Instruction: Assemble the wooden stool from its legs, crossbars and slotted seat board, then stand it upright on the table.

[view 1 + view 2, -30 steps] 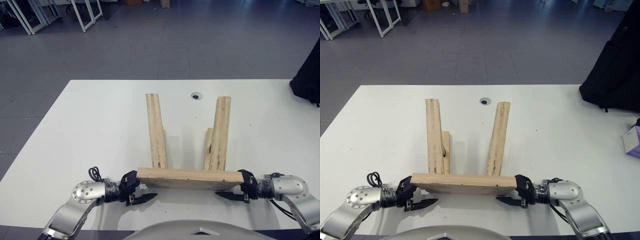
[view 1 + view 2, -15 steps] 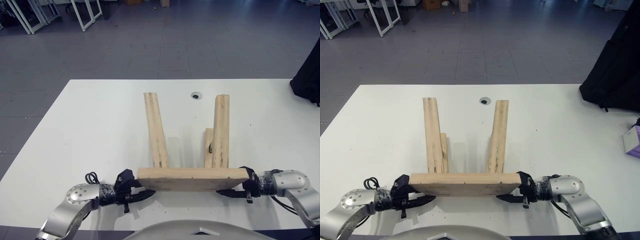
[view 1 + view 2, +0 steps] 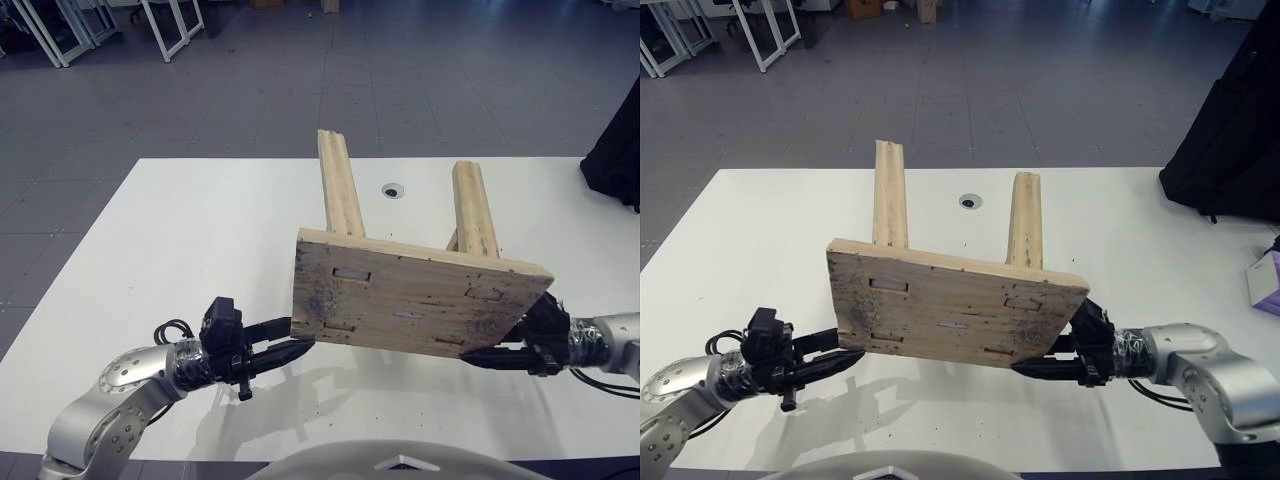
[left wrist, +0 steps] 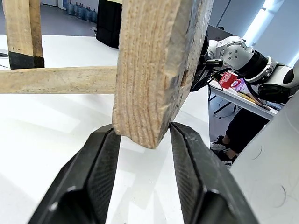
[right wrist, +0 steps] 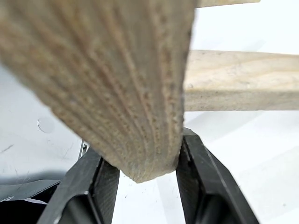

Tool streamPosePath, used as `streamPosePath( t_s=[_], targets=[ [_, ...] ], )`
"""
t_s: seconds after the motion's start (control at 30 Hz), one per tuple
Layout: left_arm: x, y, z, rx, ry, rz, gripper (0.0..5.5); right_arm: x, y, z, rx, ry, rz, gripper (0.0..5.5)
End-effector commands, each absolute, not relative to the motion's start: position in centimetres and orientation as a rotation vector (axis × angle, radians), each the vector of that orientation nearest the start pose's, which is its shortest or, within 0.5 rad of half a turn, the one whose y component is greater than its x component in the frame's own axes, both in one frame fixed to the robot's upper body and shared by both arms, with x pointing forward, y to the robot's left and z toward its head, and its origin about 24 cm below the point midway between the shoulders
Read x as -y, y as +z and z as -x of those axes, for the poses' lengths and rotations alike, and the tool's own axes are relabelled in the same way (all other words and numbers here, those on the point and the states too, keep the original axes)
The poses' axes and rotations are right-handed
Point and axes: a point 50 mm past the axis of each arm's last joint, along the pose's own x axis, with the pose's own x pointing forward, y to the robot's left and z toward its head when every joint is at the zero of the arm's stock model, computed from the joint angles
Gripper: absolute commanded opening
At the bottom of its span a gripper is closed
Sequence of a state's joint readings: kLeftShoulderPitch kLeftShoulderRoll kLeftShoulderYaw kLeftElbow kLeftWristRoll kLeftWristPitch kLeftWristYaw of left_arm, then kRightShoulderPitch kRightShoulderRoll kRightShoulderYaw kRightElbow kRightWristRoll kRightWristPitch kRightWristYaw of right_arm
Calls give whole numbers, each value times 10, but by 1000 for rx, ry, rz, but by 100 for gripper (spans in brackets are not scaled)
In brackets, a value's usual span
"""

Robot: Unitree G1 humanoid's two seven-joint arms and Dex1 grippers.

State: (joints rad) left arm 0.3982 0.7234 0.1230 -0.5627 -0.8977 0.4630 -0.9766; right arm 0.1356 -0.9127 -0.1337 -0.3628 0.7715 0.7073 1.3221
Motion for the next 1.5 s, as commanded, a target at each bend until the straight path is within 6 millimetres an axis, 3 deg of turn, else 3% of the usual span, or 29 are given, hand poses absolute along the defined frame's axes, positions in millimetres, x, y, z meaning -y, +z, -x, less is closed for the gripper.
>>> streamPosePath(
  t_s=[0.03,0.47,0.6,0.77,0.83,1.03,1.33,1.5],
  targets=[
    [-163,121,-140,-171,-1334,330,161,201,143,-190,-322,1439,-240,153],
    [-157,126,-139,-143,-1327,339,165,198,164,-204,-194,1374,-480,154],
    [-155,127,-139,-134,-1316,334,101,197,174,-212,-137,1308,-614,129],
    [-156,128,-141,-124,-1307,335,15,189,173,-206,-156,1293,-678,128],
    [-156,127,-141,-129,-1307,328,10,187,172,-208,-153,1262,-686,128],
    [-156,123,-140,-146,-1303,302,10,177,171,-228,-99,1038,-848,128],
    [-164,119,-151,-72,-1157,334,10,162,212,-242,18,916,-1250,128],
    [-163,117,-151,-25,-1089,337,10,156,208,-241,-55,680,-1352,128]
  ],
)
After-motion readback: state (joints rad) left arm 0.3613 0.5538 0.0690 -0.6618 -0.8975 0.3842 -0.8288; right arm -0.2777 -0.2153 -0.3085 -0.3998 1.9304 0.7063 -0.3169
